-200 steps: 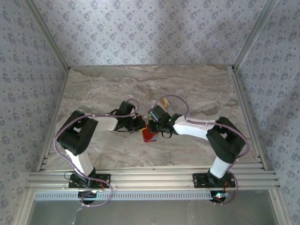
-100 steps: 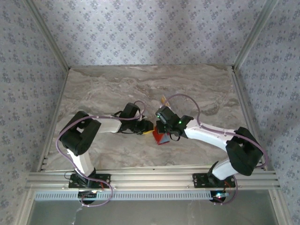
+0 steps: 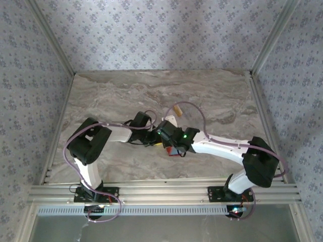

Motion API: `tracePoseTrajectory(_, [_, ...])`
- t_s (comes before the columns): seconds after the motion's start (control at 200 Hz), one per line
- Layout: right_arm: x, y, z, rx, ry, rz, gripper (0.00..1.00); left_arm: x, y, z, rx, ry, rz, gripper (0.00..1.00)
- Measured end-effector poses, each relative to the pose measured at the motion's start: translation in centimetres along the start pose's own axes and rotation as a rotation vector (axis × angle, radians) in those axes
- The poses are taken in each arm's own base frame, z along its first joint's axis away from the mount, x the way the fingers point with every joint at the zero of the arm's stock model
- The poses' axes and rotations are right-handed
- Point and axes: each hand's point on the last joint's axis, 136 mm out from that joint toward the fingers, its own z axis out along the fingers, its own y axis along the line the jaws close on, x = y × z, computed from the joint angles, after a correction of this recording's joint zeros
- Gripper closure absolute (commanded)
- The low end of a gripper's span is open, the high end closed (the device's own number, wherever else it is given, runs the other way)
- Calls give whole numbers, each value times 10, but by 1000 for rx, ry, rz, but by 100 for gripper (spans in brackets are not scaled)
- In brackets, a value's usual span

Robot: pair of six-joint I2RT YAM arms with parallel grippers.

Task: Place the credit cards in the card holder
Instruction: Open the card holder at the center of the table.

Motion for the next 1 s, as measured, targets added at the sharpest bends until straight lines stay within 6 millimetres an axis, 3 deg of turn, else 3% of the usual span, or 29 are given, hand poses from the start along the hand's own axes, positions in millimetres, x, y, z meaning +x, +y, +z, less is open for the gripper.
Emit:
tracePoseTrajectory(0.145, [2,13,9,-53,13,-6,100,-2,-5,6,19,7,-14,94])
tracePoseTrajectory(0.33, [2,27,16,-174,20,44,80,-3,-5,6,21,4,-41,95])
tracePoseTrajectory(0.505, [4,27,24,-265,34,116,73,-6,-2,3,65,-11,-66,94])
tracePoseTrajectory(0.595, [4,29,26,-301,36,138,69,-6,-1,0,92,-18,-72,89])
tracePoseTrajectory(0.735, [5,35,32,-340,45,154,65,-9,1,-8,121,-33,-91,86])
tracePoseTrajectory(0.834, [5,40,36,-364,49,156,64,-12,6,-14,122,-49,-115,90])
tracePoseTrajectory(1.004, [16,43,47,-371,92,151,60,-22,31,-38,74,-128,-195,91])
